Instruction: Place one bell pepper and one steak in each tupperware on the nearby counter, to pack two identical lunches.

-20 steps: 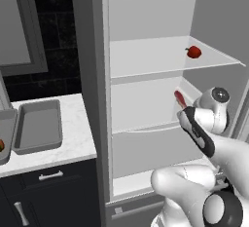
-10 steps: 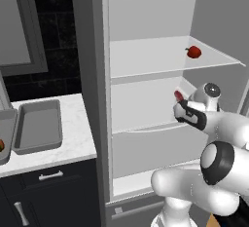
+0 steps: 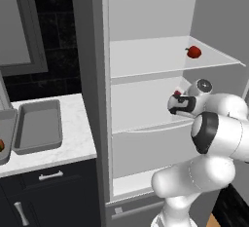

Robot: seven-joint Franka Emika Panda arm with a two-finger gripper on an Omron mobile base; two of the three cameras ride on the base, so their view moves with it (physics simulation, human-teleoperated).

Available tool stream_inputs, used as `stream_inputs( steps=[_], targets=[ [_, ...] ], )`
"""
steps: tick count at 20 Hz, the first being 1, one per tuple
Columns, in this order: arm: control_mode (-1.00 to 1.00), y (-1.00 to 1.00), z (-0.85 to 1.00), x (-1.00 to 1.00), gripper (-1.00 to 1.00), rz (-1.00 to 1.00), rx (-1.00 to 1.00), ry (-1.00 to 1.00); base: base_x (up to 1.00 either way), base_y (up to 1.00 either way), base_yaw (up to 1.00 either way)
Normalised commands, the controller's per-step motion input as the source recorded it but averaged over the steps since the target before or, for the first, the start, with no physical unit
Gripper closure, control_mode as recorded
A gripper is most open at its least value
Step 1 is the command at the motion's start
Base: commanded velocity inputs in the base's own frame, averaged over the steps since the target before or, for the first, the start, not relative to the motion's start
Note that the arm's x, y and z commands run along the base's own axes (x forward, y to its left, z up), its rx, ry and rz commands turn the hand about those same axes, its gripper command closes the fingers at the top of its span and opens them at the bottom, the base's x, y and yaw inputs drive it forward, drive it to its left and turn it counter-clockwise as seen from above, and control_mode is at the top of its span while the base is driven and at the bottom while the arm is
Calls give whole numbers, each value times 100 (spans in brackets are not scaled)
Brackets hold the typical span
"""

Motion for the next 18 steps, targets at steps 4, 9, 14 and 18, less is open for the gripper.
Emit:
stream_inputs(
  steps=[4,9,14,18],
  targets=[
    [-100,-31,-22,40,-100,0,0,0,0,0,0],
    [-100,-14,-37,30,-100,0,0,0,0,0,0],
    [-100,0,-77,-6,-100,0,0,0,0,0,0],
    [-100,29,-100,-90,100,0,-3,2,0,0,0]
  ],
)
